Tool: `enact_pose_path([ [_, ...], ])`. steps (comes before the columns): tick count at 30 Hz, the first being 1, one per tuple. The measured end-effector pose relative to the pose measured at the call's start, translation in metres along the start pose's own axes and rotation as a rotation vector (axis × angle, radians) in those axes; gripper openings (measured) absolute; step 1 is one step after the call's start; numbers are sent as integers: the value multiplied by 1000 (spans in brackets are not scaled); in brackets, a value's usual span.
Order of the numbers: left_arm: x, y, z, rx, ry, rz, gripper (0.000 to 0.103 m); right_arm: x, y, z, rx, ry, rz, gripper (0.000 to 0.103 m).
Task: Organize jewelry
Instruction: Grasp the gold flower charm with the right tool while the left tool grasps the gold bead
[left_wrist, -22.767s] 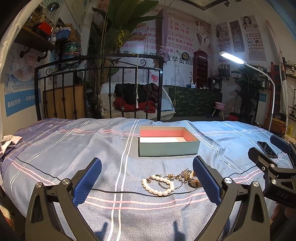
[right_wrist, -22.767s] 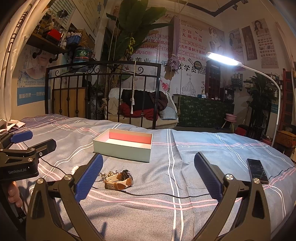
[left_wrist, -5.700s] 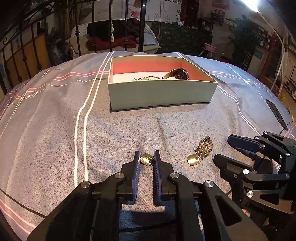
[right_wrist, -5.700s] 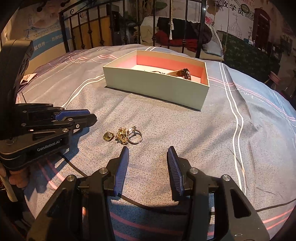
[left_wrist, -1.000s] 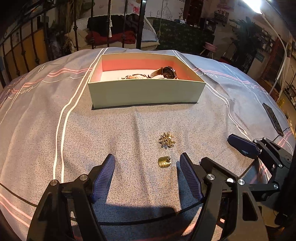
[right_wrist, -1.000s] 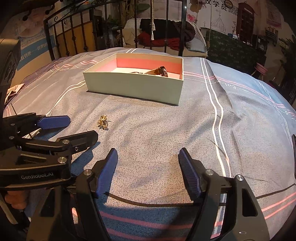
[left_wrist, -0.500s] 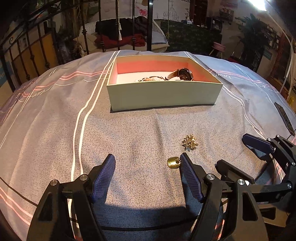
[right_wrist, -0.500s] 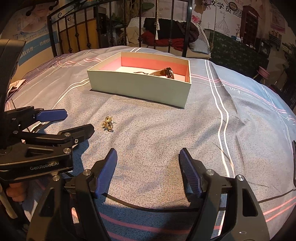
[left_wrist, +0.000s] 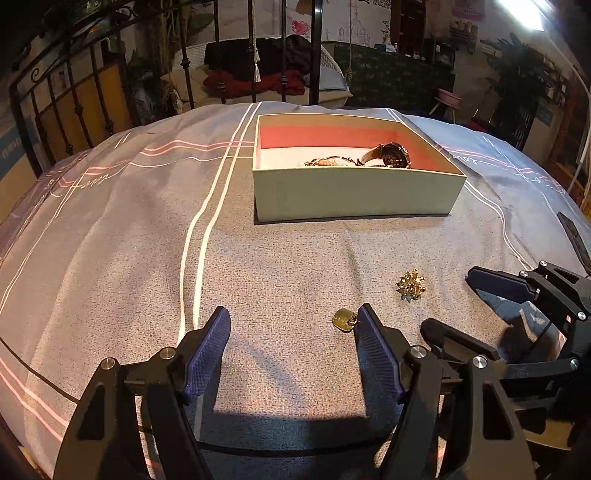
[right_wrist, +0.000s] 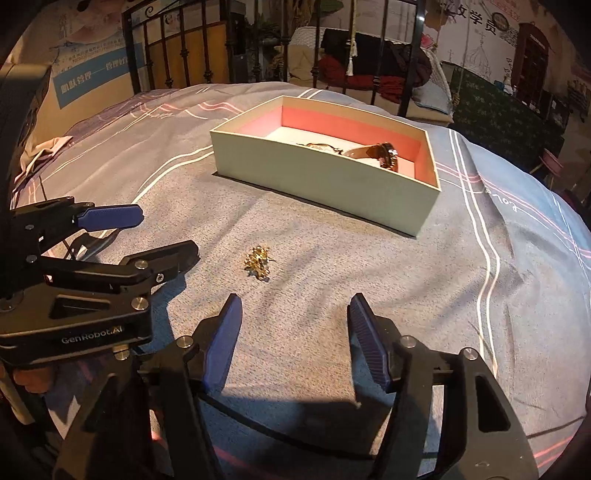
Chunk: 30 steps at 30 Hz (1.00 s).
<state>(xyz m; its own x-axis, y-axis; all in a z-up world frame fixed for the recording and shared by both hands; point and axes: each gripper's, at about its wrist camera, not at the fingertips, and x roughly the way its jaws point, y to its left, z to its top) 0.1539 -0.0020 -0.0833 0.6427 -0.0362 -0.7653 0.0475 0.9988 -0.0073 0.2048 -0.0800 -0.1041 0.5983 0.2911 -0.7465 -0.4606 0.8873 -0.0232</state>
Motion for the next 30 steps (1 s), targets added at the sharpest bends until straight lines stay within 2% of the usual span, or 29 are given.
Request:
enact_pose_path([
  [2,0,5,2,-24,2,-5,68,5,4,8,-36,9,20,54],
  [7,1,16,4,-59,7,-20,66,16,10,22,-92,25,59,46],
  [9,0,17,4,-58,3,-23,66,18,11,22,-102,27,85,35],
  [11,-1,16,3,-55,-2,-26,66,17,14,22,-110,25,101,19],
  [12,-1,15,2,-50,-1,-26,66,17,15,21,-110,24,103,16],
  [18,-4,9,0,-21,-6,-31,66,2,10,6,-39,-17,77,16],
  [23,-2,-4,-1,25,-7,-27,66,-9,1,-10,29,-32,98,16],
  [30,-2,-23,-6,117,-6,-53,28,-9,2,-11,46,-38,99,16],
])
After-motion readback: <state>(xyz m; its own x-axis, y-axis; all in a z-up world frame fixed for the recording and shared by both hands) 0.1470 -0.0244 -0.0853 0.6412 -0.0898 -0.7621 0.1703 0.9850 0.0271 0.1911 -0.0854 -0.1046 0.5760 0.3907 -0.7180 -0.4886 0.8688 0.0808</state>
